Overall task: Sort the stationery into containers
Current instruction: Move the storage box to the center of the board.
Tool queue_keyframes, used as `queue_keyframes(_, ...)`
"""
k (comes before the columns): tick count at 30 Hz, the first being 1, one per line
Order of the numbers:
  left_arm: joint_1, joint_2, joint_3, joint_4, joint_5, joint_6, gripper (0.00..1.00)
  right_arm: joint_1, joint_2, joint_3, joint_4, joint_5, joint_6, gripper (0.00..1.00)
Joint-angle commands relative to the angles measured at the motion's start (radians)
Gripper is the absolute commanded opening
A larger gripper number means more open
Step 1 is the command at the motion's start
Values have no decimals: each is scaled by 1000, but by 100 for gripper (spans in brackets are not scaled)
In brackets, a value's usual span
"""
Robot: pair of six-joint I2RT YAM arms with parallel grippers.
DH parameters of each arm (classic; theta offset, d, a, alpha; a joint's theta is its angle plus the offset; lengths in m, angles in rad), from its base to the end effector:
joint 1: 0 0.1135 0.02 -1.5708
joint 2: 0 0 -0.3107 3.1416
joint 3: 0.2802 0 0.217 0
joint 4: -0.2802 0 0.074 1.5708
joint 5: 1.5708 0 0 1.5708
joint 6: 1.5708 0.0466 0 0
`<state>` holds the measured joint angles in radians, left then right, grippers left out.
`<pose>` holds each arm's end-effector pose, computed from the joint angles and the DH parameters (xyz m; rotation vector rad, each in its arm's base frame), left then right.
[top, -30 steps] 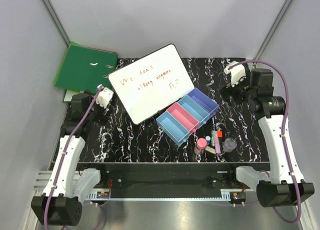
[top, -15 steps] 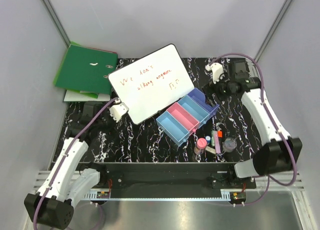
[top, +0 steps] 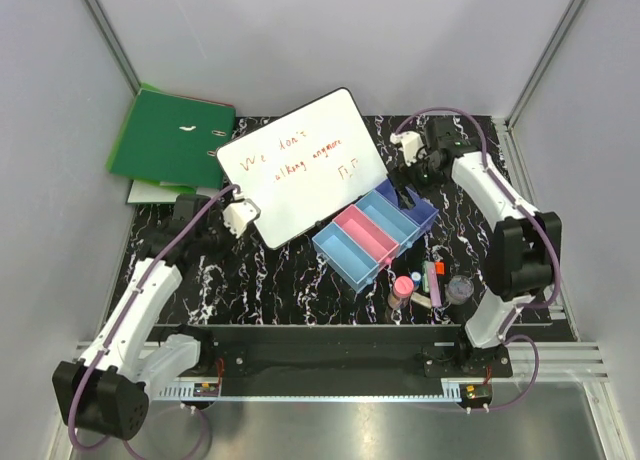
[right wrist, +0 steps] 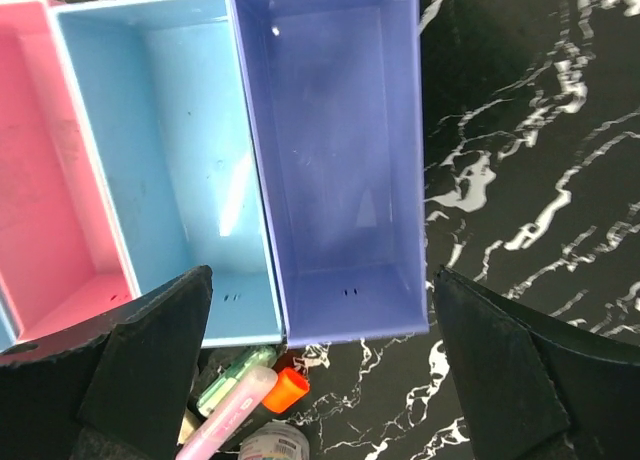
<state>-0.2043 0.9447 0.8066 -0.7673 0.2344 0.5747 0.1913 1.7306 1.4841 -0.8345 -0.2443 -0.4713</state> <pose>0.1216 -0.0362 0.3021 1.0201 2.2234 -0.1273 0.3340 0.0762 0.3224 -0.9265 2.4470 0.2267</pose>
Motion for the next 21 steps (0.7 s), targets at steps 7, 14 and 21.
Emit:
queue_keyframes(7,-10,54,86,28,-9,-26,99,36,101,71,25,-21,20,100)
queue_keyframes(14,-15,74,95,59,-21,-30,99,43,184,96,15,-29,-3,82)
queue_keyframes(21,-23,134,106,94,-52,-49,99,42,237,33,55,-6,0,80)
